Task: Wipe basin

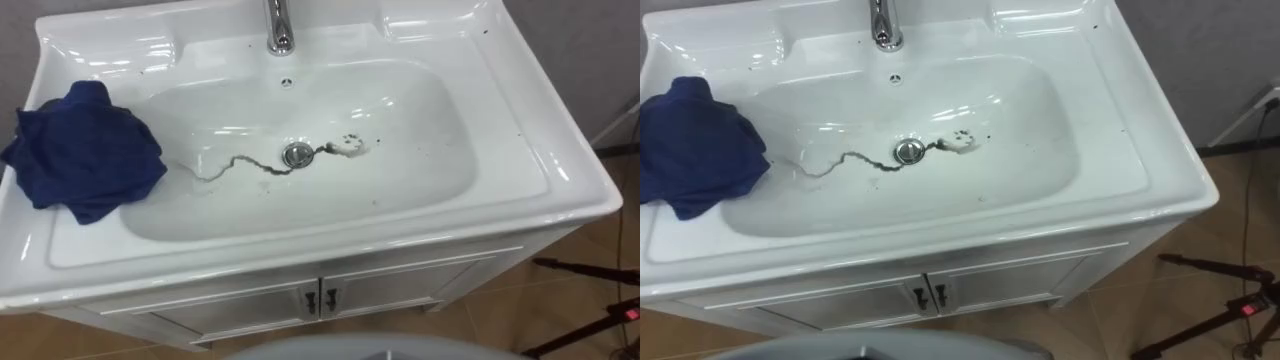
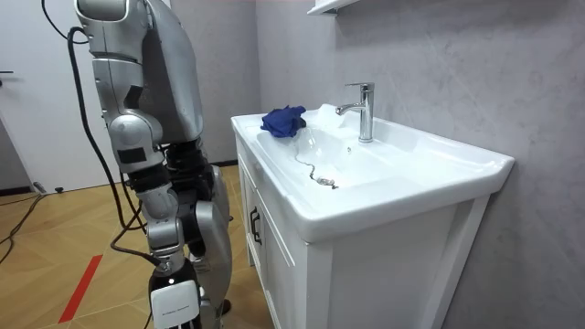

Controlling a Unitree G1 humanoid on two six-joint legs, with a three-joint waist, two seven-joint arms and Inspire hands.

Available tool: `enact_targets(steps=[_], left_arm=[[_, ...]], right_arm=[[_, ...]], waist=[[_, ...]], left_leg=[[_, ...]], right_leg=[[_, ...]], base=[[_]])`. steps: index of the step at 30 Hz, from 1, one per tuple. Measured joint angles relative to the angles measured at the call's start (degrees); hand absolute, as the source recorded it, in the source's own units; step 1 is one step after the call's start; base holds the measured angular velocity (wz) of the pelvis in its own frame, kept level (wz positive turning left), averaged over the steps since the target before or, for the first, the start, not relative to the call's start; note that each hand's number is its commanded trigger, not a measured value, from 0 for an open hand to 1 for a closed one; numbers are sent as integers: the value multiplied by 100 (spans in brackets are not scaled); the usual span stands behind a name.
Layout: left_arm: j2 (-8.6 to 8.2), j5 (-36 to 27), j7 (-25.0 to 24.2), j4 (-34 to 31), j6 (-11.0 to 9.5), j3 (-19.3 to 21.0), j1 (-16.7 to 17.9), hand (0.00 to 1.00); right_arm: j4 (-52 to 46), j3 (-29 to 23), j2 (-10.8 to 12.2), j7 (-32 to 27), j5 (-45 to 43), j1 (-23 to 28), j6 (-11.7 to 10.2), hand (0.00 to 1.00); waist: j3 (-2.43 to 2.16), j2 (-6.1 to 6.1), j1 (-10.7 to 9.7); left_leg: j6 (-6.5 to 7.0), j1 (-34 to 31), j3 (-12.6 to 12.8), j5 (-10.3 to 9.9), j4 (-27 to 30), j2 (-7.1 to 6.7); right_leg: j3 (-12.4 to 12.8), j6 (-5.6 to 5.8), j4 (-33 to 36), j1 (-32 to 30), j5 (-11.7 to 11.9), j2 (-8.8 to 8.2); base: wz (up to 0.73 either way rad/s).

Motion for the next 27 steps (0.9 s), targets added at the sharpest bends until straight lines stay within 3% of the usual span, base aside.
enact_targets(steps=[22,27], left_arm=[[17,-20,-78,111,2,-41,-76,0],[17,-530,-115,108,46,132,-7,0]], right_arm=[[32,45,-2,-37,154,-130,-91,0],[34,40,-7,-37,237,-125,-64,0]], waist=[[5,-10,18],[4,2,39]], left_leg=[[0,-96,-38,0,10,-3],[0,-101,-19,0,10,-2]], right_leg=[[-86,0,-4,-66,-6,-10],[-85,-9,-14,-74,-12,-9]], base=[[1],[-1]])
